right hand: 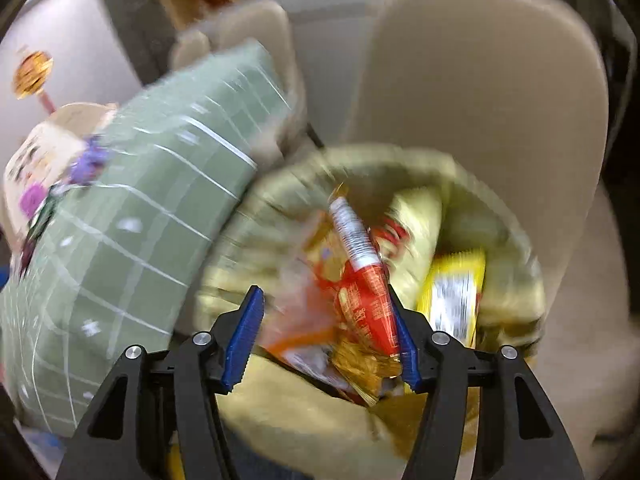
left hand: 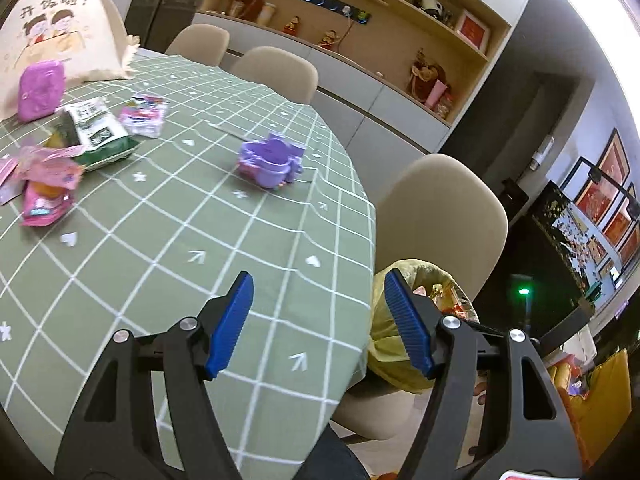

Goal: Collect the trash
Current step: 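Open both tools over the trash bag to drop the snacks, then move both tools back over the table toward the wrappers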

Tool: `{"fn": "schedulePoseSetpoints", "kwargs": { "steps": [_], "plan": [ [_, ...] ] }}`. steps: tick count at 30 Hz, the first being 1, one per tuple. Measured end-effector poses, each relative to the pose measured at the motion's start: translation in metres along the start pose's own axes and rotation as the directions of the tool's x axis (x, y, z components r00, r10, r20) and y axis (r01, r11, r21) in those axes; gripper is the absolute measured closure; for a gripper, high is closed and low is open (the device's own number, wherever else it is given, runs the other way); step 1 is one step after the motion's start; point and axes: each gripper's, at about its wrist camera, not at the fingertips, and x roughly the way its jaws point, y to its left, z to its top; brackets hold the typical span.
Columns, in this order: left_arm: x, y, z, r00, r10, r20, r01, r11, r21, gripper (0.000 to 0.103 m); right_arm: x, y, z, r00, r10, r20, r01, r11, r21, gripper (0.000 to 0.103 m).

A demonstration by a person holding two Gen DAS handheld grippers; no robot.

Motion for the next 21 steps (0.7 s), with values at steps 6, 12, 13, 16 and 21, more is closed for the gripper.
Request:
{"fn": "schedulePoseSetpoints", "kwargs": {
  "steps": [6,12,13,16,21],
  "plan": [
    [-0.003,0.010,-0.003,1.000,0.006,0.001,-0.006,1.000,-0.014,0.038,0.001,-0.001,-0.002,0.981,-0.186,0.049,0.190,0.978,-0.090,0.047],
    [0.000,0.013,-0.004,1.000,0.013,-0.006,-0.013,1.000,-0.018,0.038,-0.057,0.023,-0.006,0.974,-0.103,0.200,0.139,0.975,-0.176,0.047],
    [0.000,0.013,-0.005,1.000,0.013,-0.007,-0.013,1.000,-0.017,0.038,-0.067,0.026,-0.008,0.972,-0.090,0.219,0.130,0.975,-0.179,0.047],
    [-0.003,0.015,-0.005,1.000,0.012,-0.005,-0.012,1.000,-0.011,0.038,-0.096,0.040,-0.009,0.954,-0.030,0.298,0.094,0.975,-0.201,0.047],
    [-0.020,0.031,0.000,0.998,0.056,0.037,-0.056,0.998,0.002,0.038,-0.118,0.086,-0.010,0.931,0.142,0.335,-0.043,0.957,-0.286,0.047]
  ]
}}
